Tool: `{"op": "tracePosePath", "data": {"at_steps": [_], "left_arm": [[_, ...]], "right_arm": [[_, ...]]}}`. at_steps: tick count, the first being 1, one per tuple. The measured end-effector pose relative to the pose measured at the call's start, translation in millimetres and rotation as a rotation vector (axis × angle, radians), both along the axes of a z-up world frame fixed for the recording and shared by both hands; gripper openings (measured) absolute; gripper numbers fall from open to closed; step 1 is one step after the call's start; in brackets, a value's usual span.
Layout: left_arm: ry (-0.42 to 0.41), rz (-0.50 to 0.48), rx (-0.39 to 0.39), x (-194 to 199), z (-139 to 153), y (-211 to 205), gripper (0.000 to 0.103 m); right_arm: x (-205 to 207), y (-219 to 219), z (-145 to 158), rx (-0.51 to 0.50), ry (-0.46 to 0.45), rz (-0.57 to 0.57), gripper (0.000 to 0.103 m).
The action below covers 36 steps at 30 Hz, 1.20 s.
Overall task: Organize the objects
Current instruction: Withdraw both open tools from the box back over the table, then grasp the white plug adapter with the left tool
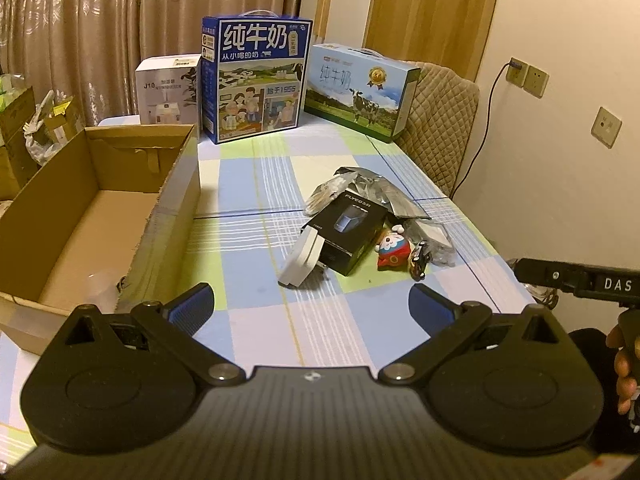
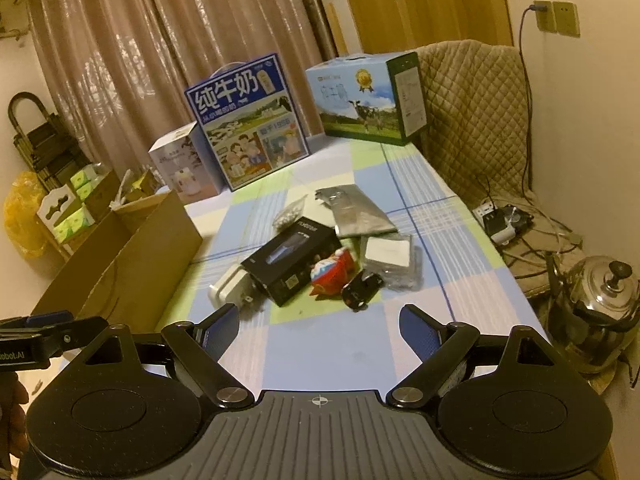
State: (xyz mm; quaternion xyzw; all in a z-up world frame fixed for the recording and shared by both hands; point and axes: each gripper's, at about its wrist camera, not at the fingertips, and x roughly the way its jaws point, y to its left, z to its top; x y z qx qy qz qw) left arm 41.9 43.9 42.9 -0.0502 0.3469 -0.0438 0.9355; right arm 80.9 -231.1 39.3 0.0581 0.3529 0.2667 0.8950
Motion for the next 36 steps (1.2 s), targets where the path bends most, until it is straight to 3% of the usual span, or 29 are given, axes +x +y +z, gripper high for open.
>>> {"op": "tracePosePath", "data": {"at_steps": [11, 26, 36], "left_arm": [[-0.015, 0.013, 0.015, 6.2, -6.8, -5.7, 0.102], [0.03, -0.019, 0.032, 25.6, -18.2, -15.2, 0.102], [0.035, -0.052, 0.077, 47.6, -31.2, -19.6, 0.093]], "right_arm": [[7.6, -10.6, -4.0, 0.008, 0.026, -0.025, 0.085], [19.7, -16.4, -13.8, 0.014, 0.051, -0.042, 0.084], [36.5, -12.0, -24.1, 0.012, 0.07, -0.044, 0.084]]}}
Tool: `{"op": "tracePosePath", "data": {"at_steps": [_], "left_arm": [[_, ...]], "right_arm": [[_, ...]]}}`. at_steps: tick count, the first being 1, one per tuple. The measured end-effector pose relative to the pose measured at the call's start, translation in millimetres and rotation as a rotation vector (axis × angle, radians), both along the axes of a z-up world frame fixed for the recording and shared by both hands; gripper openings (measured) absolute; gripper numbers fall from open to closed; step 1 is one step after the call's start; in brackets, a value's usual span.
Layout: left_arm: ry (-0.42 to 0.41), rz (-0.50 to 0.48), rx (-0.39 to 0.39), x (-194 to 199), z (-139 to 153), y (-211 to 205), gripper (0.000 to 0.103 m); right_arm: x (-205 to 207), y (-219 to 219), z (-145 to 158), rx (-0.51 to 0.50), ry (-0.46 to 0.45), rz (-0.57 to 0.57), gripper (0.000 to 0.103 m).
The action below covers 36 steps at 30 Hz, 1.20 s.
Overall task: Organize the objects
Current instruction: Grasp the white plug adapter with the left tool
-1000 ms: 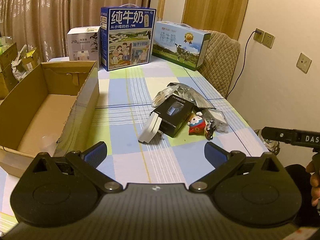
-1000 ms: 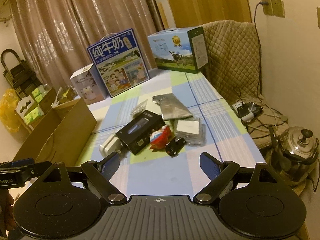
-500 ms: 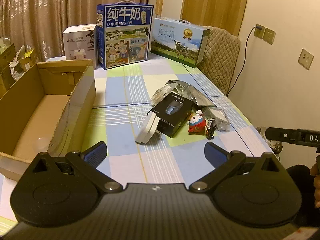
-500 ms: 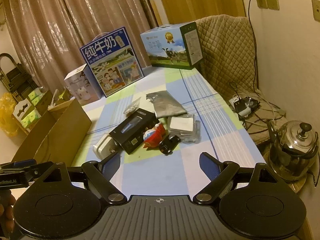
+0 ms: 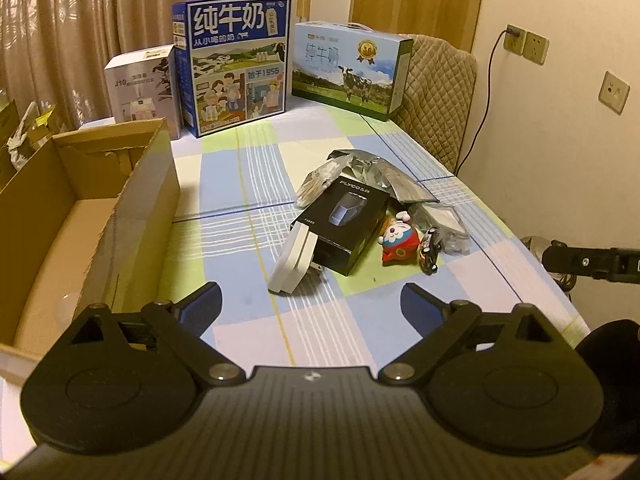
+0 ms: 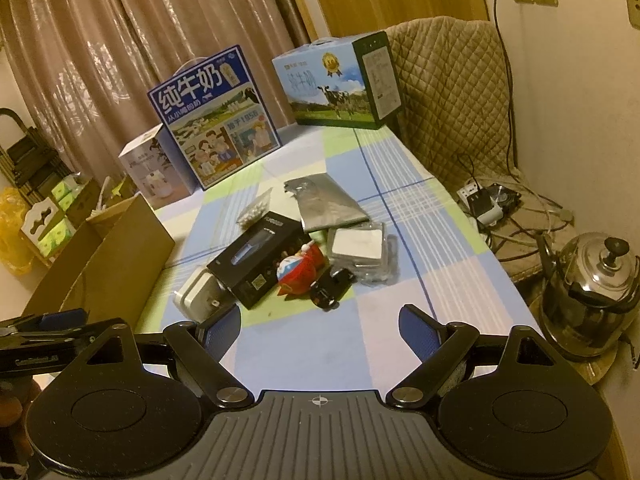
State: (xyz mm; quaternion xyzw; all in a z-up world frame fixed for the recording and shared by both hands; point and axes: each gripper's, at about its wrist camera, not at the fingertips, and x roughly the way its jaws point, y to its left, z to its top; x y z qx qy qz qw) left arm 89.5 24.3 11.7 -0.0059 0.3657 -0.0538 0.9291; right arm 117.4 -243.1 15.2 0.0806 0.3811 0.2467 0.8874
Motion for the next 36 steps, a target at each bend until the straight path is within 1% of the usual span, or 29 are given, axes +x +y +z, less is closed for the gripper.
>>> {"op": "tracePosePath", "data": {"at_steps": [5, 6, 10, 13, 14, 20, 24, 28, 32, 33, 36], "left_arm": [[0.005, -0.03, 0.04, 18.4, -9.9, -1.9, 0.089], [0.006, -0.037, 0.05, 22.2, -12.1, -2.4, 0.086], [0.016, -0.059, 0.081, 39.8, -23.5, -1.9, 0.082], [0.028, -0.073, 0.104, 54.6, -33.9, -2.2, 0.076], [0.035, -0.078, 0.106, 60.3, -37.9, -2.1, 0.074], [0.051, -0.102, 0.128, 85.5, -56.8, -3.5, 0.072], [0.058, -0.119, 0.146, 100.1, -67.6, -3.7, 0.066], [0.068, -0.128, 0.149, 111.6, -75.6, -2.1, 0.063], [0.082, -0.14, 0.141, 120.4, -82.5, -1.9, 0.055], [0.084, -0.144, 0.142, 121.6, -83.9, -2.1, 0.051], [0.09, -0.152, 0.143, 124.8, -88.0, -2.7, 0.047]], "right_arm": [[13.7, 5.5, -8.7, -0.008, 0.014, 0.001, 0.084], [17.0, 6.7, -10.7, -0.01, 0.017, 0.0, 0.084], [30.4, 11.5, -19.1, -0.017, 0.026, -0.002, 0.084], [42.2, 15.8, -25.1, -0.027, 0.03, -0.007, 0.084], [46.1, 17.1, -27.0, -0.029, 0.03, -0.008, 0.084], [67.7, 27.9, -38.3, -0.055, 0.021, -0.015, 0.084], [78.2, 35.8, -45.1, -0.082, 0.009, -0.011, 0.084], [88.2, 42.1, -53.4, -0.093, 0.016, -0.007, 0.084], [96.4, 46.9, -60.3, -0.107, 0.021, -0.001, 0.084], [98.2, 48.0, -61.6, -0.111, 0.022, 0.0, 0.084], [103.1, 50.8, -64.8, -0.121, 0.019, 0.006, 0.084]]}}
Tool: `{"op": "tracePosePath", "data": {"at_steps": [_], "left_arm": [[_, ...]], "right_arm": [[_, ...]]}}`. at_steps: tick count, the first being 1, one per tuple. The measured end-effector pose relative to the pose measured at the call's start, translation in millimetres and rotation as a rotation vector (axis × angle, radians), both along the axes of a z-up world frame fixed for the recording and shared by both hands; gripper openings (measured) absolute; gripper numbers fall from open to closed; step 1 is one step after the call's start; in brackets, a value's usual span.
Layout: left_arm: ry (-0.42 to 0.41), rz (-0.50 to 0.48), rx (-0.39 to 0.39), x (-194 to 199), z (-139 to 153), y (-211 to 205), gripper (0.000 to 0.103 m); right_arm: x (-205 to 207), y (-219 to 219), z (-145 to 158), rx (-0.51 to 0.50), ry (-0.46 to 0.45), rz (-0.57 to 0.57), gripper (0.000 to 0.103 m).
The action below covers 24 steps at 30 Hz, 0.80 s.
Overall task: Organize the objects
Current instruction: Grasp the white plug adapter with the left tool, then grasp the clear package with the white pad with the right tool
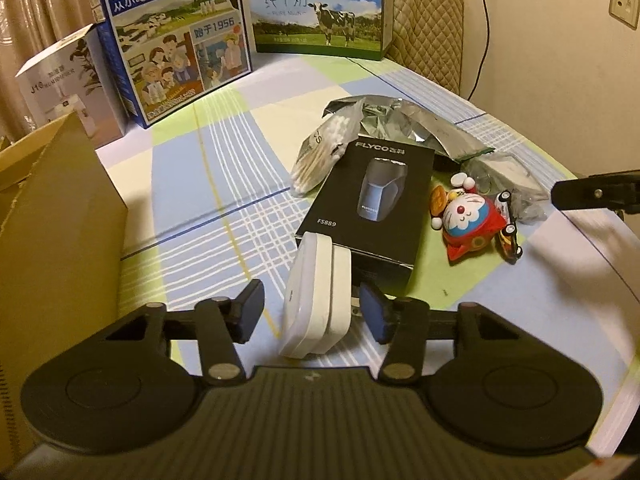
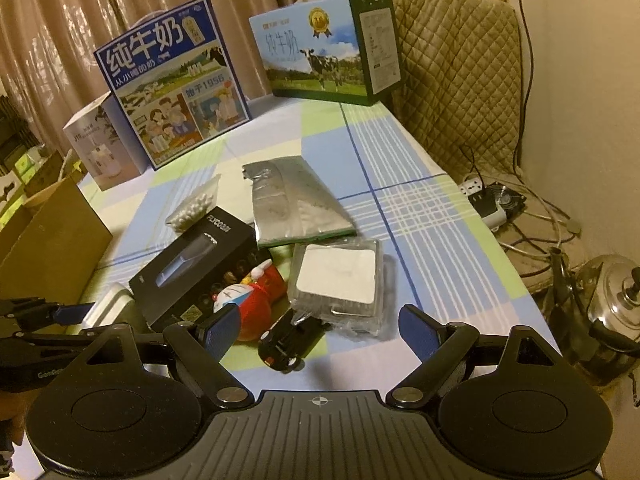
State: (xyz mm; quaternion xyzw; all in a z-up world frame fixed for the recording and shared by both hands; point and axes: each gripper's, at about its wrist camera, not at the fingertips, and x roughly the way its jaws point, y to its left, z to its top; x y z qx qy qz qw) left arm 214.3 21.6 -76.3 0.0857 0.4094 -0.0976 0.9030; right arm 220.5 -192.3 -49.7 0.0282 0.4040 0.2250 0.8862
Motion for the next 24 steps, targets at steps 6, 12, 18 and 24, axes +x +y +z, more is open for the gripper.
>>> {"op": "tracePosePath", "data": {"at_steps": [6, 12, 18, 24], "left_arm": [[0.013, 0.006, -0.02, 2.5, -5.6, 2.3, 0.034], [0.028, 0.057, -0.066, -3.5, -2.1, 5.7, 0.029], [0.038, 0.086, -0.106, -13.5, -0.4, 5.1, 0.029], [0.04, 0.094, -0.13, -17.5, 1.5, 3.4, 0.029]], "right_arm": [[11.9, 3.4, -6.7, -0.019, -0.005, 0.004, 0.084], [31.9, 5.0, -13.3, -0.01, 0.014, -0.003, 0.084], [51.8, 11.1, -23.5, -0.028, 0.048, 0.007, 0.081], [69.7, 18.0, -33.6, -0.035, 0.089, 0.019, 0.068]]}}
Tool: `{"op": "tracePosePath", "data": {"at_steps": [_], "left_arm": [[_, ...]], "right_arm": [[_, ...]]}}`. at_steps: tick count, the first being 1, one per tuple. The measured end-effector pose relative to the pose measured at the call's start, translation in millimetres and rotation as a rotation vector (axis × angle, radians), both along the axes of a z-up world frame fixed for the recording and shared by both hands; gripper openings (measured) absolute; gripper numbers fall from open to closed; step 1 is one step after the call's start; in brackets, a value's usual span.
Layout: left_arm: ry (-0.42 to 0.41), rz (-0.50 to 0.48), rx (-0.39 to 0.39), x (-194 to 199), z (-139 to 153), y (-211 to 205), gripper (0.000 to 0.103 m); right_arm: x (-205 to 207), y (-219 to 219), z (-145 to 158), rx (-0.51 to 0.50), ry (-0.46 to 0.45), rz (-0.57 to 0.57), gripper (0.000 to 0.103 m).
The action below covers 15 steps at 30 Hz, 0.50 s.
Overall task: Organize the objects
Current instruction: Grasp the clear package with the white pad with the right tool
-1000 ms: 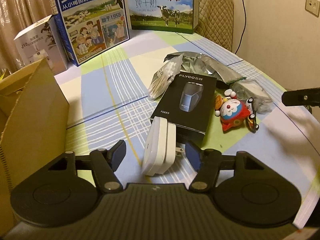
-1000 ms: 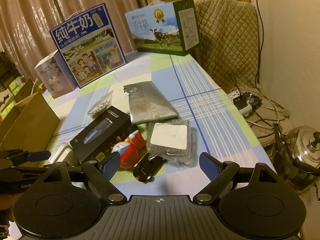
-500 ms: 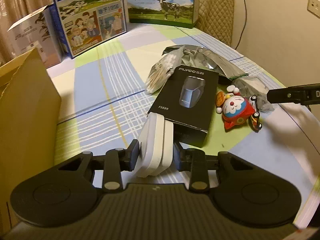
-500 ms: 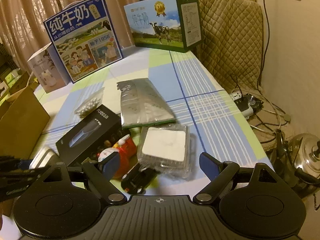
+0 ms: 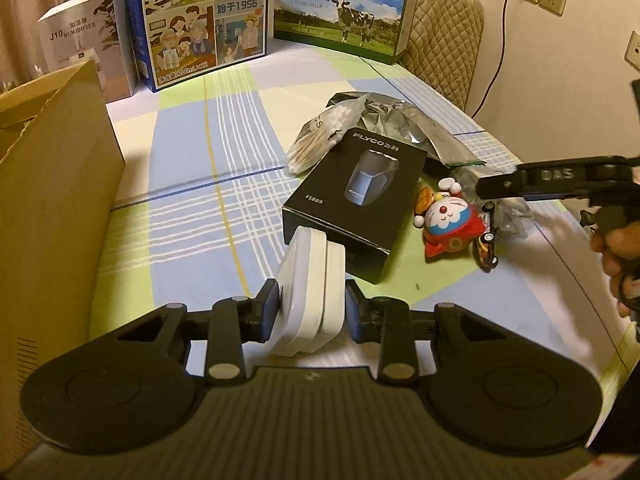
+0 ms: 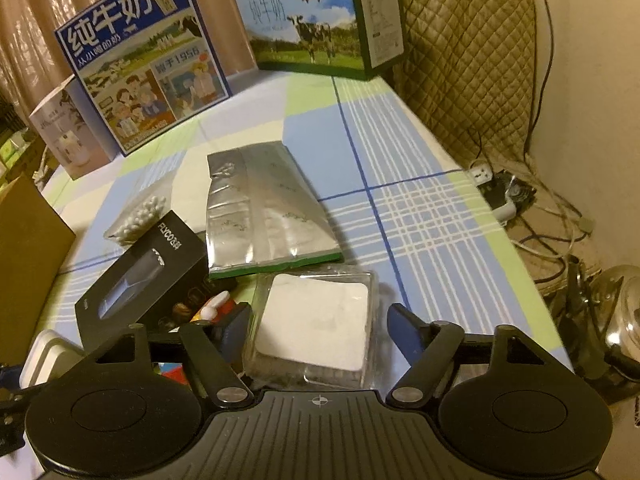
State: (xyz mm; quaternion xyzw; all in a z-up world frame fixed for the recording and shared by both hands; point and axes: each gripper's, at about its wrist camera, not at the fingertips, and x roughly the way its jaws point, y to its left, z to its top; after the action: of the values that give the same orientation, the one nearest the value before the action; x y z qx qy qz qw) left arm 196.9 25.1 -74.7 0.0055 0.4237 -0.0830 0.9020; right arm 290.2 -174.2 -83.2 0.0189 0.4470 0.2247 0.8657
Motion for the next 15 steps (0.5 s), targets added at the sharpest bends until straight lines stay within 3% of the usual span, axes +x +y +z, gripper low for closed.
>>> {"op": "tracePosePath", "data": {"at_steps": [5, 15], "left_arm": [[-0.006, 0.005, -0.008, 0.5, 2.9, -0.4, 0.029], [-0.007, 0.02, -0.024, -5.1, 7.6, -0.6, 0.029]], "right_arm": [[0.4, 1.5, -1.4, -0.014, 0.0, -0.003, 0.061], [-24.4, -20.0, 20.9, -0.003, -0.064, -0.075, 0.06]]}}
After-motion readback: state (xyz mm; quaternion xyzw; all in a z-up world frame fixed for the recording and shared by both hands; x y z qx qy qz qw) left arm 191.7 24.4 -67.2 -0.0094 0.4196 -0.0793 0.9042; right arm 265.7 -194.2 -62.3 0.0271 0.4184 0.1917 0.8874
